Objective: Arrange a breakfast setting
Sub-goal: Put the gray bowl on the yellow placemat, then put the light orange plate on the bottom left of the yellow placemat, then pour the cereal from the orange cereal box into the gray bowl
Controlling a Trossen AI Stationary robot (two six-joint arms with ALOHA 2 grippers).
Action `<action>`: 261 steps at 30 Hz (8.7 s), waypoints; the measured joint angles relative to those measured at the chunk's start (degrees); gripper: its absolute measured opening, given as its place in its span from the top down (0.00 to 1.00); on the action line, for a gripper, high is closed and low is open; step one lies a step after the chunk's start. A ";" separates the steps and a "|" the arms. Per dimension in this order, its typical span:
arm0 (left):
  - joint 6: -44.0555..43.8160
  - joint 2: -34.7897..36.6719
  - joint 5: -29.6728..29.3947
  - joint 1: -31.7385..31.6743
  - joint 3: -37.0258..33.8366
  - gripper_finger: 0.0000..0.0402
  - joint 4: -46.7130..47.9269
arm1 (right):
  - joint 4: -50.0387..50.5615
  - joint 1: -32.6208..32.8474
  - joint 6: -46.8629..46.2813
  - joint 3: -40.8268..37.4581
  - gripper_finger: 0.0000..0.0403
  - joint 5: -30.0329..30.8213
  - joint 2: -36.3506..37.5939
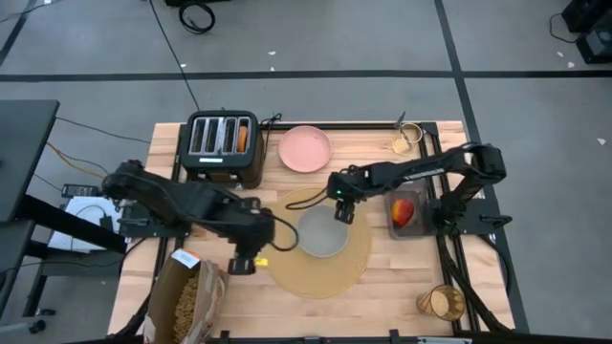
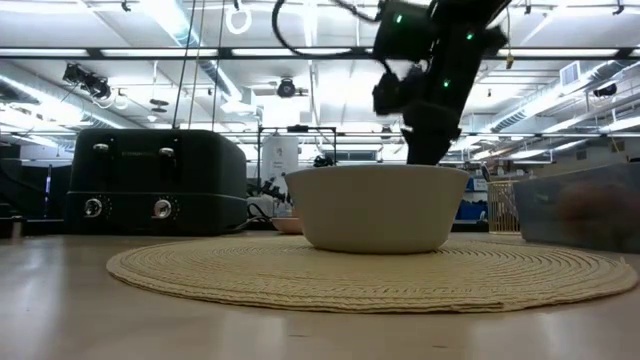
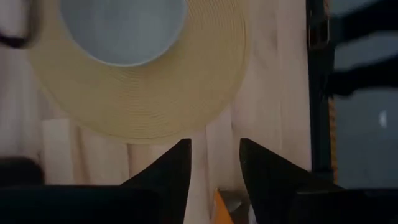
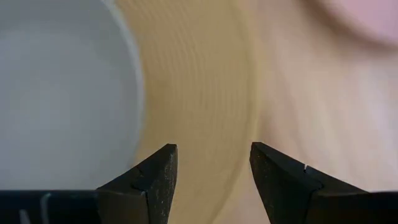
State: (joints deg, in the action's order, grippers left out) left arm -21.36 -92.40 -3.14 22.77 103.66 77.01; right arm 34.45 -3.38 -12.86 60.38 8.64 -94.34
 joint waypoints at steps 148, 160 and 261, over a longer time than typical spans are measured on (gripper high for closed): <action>64.38 -31.32 -3.20 -46.82 -13.42 0.95 -34.70 | 8.96 18.27 -0.34 11.85 0.48 16.37 31.23; 57.09 -15.30 -10.50 -33.04 -13.61 0.96 -22.44 | 14.01 12.90 -0.83 11.85 0.48 16.96 31.75; 82.97 -11.10 6.06 10.56 -35.74 0.73 -30.39 | 11.68 34.23 -38.67 11.87 0.48 21.97 23.19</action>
State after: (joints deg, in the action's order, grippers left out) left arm 61.61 -103.50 2.92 33.32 67.92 46.62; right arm 46.13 30.85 -51.53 72.25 30.61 -71.16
